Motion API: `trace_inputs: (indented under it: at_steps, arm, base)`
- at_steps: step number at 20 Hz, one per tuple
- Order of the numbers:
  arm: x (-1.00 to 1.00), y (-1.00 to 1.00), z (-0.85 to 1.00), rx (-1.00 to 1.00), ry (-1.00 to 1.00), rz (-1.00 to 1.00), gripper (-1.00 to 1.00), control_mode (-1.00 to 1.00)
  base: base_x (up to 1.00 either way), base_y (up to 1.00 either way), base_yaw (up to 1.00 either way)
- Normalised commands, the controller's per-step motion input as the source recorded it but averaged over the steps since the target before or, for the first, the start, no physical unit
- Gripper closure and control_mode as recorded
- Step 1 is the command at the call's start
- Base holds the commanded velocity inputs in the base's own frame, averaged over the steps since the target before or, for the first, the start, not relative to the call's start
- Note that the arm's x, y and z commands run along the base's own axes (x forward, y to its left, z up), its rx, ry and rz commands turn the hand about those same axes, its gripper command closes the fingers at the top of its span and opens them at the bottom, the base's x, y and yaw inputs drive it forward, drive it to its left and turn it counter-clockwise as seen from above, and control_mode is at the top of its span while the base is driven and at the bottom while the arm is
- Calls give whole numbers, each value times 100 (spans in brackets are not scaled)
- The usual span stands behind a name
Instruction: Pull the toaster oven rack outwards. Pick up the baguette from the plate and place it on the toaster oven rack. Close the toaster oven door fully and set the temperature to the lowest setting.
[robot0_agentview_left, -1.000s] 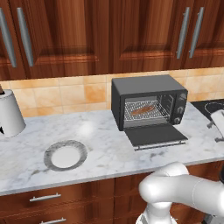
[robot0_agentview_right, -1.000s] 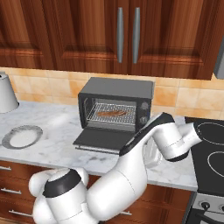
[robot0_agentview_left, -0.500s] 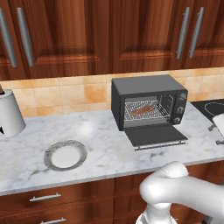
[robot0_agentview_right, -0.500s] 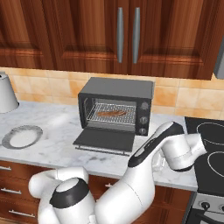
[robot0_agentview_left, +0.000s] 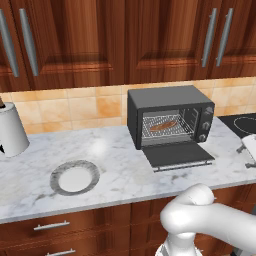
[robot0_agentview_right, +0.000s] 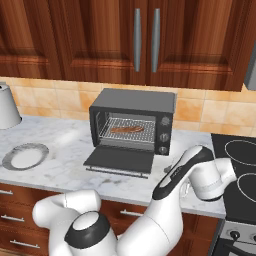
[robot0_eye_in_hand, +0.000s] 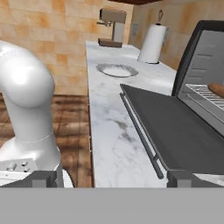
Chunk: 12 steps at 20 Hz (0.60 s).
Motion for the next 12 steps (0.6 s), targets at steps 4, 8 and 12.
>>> trace_inputs:
  at_steps: [4, 8, 12]
  arm:
    - [0, 0, -19, 1, 9, 0, -100, -100]
    - [0, 3, -12, 0, 7, 0, -100, -100]
    - [0, 16, -7, 0, 4, -2, -100, -100]
  base:
    - [0, 0, 0]
    - [0, 0, 0]
    - [0, 0, 0]
